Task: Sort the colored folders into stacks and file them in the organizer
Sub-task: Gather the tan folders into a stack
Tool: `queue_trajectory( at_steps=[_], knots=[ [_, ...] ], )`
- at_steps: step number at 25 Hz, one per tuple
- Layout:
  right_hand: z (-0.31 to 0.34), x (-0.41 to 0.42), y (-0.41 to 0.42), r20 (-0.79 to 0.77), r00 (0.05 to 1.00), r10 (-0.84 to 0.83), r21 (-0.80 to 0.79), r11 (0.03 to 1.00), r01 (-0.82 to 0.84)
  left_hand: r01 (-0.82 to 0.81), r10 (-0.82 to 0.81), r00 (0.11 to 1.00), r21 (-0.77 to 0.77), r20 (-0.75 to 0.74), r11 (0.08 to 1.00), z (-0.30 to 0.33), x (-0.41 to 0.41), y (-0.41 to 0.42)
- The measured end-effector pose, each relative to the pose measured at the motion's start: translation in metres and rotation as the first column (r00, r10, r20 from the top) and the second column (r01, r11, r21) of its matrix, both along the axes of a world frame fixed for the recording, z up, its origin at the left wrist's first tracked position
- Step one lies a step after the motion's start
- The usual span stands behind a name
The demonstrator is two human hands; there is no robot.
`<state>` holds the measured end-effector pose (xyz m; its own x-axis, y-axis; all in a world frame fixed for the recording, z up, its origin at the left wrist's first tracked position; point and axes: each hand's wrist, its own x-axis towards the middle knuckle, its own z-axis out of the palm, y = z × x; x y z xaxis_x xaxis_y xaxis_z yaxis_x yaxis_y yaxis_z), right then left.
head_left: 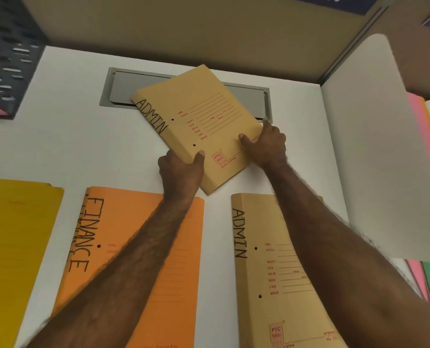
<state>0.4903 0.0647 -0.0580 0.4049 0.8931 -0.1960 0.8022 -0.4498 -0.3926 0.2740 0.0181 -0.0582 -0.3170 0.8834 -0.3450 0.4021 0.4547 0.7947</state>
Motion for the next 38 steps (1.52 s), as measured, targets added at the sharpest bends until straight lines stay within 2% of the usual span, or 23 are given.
queue_trajectory(
  at_steps=[4, 9, 11, 17, 24, 31, 38],
  knots=[
    [-0.004, 0.004, 0.001, 0.066, 0.997, -0.038, 0.022, 0.999, 0.037, -0.015, 0.014, 0.994, 0.008, 0.107, 1.0, -0.003, -0.004, 0.008],
    [0.004, 0.025, 0.005, -0.155, 0.958, -0.241, -0.069, 0.97, 0.233, 0.001, -0.013, 0.99, 0.083, 0.138, 0.997, 0.009, -0.006, 0.008],
    [0.011, 0.032, -0.002, -0.208, 0.943, -0.26, 0.003, 0.964, 0.267, 0.025, -0.045, 0.987, 0.124, 0.154, 0.992, 0.023, -0.003, 0.007],
    [0.056, 0.046, -0.044, -0.152, 0.944, -0.292, 0.193, 0.928, 0.318, 0.14, -0.189, 0.973, 0.311, 0.131, 0.94, 0.072, 0.01, -0.012],
    [0.073, 0.064, -0.152, -0.246, 0.885, -0.396, 0.248, 0.857, 0.452, 0.292, -0.352, 0.927, 0.341, 0.126, 0.893, 0.085, 0.023, -0.084],
    [0.056, 0.071, -0.275, -0.292, 0.829, -0.478, 0.162, 0.829, 0.535, 0.443, -0.503, 0.86, 0.36, 0.089, 0.821, 0.082, 0.031, -0.164],
    [0.036, 0.079, -0.382, -0.277, 0.801, -0.531, 0.081, 0.818, 0.57, 0.542, -0.586, 0.806, 0.292, 0.084, 0.788, 0.052, 0.043, -0.249]
  ],
)
